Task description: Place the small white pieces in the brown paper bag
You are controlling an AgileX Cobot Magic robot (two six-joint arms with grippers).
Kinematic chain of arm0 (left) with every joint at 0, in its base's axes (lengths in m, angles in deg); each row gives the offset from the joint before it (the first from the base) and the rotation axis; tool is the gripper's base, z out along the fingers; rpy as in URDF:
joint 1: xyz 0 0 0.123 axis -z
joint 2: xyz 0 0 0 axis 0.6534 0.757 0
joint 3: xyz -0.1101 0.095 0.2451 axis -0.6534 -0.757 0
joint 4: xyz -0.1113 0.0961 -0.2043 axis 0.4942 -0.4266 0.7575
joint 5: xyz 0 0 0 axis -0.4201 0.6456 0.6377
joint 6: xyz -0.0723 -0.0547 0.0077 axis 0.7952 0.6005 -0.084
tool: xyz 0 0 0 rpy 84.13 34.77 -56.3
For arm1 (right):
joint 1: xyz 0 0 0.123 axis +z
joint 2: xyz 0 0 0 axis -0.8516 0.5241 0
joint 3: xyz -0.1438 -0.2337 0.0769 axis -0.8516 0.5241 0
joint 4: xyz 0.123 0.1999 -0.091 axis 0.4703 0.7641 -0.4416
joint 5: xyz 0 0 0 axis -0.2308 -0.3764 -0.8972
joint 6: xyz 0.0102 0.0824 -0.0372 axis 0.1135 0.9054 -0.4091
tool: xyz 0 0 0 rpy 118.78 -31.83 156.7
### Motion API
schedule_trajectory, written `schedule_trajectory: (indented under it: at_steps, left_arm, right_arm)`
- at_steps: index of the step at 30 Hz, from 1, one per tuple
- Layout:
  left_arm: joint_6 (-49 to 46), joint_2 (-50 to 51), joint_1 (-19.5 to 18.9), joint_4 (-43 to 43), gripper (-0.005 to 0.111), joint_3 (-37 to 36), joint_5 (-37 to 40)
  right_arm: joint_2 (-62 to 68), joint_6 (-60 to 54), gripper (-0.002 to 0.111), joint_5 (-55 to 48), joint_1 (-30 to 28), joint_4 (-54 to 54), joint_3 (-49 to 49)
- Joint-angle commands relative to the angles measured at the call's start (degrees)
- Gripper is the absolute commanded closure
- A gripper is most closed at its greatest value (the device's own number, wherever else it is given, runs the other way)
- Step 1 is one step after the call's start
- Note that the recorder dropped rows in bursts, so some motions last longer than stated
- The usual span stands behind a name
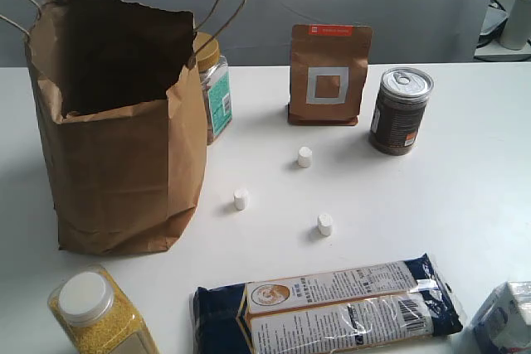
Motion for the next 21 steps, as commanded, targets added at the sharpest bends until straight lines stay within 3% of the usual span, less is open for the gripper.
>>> schedule_trajectory:
  at_steps: [1, 9, 14, 18, 21]
  left_arm:
    - [0.2, -0.2, 0.5, -0.2, 0.107, -0.2, -0.2]
    - [0.2, -0.2, 0.5, -0.2, 0.107, -0.2, -0.2]
    - [0.2, -0.2, 0.5, -0.2, 0.107, -0.2, -0.2]
    - [0.2, -0.2, 0.5, -0.2, 0.107, -0.2, -0.2]
    - [0.2, -0.2, 0.5, -0.2, 0.107, -0.2, -0.2]
  right_arm:
    - [-0.2, 0.1, 0.108, 0.4, -0.4, 0.2, 0.1]
    - [-0.2, 0.8, 0.108, 2.7, -0.4, 5.8, -1.5]
    - [1.6, 12.7, 0.108, -0.7, -0.4, 5.4, -10.4]
    - [18.8, 12.7, 0.108, -14.3, 0.2, 3.0, -22.3]
    - [29.4, 10.0, 0.108, -21.2, 5.2, 0.6, -30.6]
